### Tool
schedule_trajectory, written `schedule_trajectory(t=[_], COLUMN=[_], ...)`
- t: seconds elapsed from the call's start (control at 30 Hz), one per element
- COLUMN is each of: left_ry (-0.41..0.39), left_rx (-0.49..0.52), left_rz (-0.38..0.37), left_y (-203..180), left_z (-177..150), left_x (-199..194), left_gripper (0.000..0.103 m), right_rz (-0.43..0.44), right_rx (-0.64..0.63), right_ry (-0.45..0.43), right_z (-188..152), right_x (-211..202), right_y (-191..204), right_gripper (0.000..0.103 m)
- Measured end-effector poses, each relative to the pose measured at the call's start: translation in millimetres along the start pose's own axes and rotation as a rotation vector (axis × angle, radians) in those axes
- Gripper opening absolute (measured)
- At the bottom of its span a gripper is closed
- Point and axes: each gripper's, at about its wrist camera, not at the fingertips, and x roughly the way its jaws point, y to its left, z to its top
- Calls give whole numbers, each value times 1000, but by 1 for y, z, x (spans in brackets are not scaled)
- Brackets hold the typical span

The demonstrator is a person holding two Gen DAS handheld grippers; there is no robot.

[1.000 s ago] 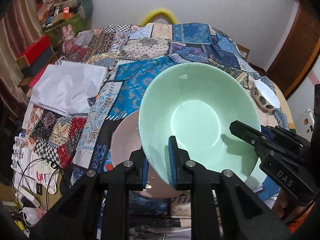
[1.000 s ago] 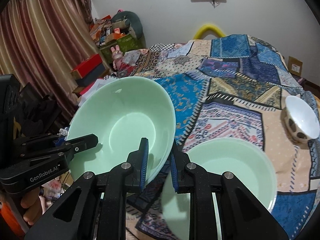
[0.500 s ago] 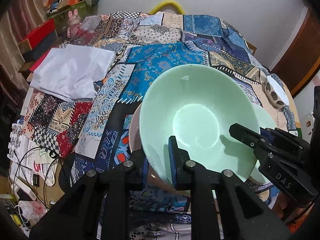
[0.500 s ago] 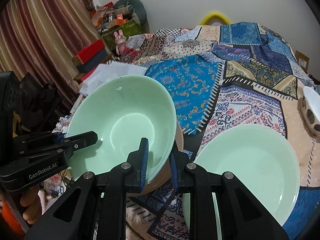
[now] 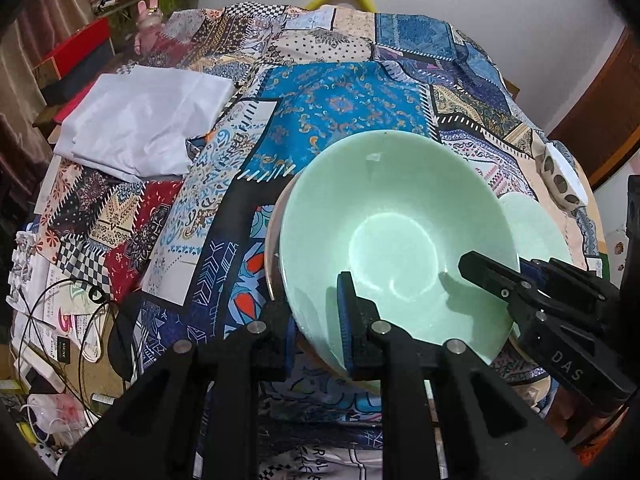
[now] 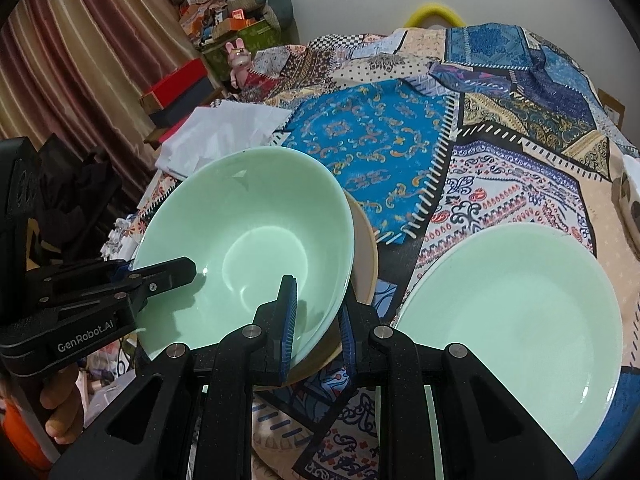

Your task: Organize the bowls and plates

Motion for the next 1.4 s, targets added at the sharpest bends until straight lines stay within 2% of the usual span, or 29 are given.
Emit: schedule_trajectory(t=[0.43,0.63,0.97,1.27,1.4], left_ry=[-7,-9,-8,-74,-110], left_rx=[16,15,34,88,99], left_rz=[27,46,65,144,122], left_y=[-4,-3,-8,-16,-20], left_z=[3,5,12,23,29], left_x=[7,11,9,-4,-17], left_gripper=[17,17,17,21,21], right_rz=[33,-26,-2,2,6], right_rx=[29,-9,7,-9,5], right_ry=[17,-17,-23,-51,-51], right_z=[-1,-1,-3,-3,-4], right_x=[0,-10,-10,-18,-20], right_y=[-4,-2,-10,-9,-15], right_gripper=[23,25,26,26,26])
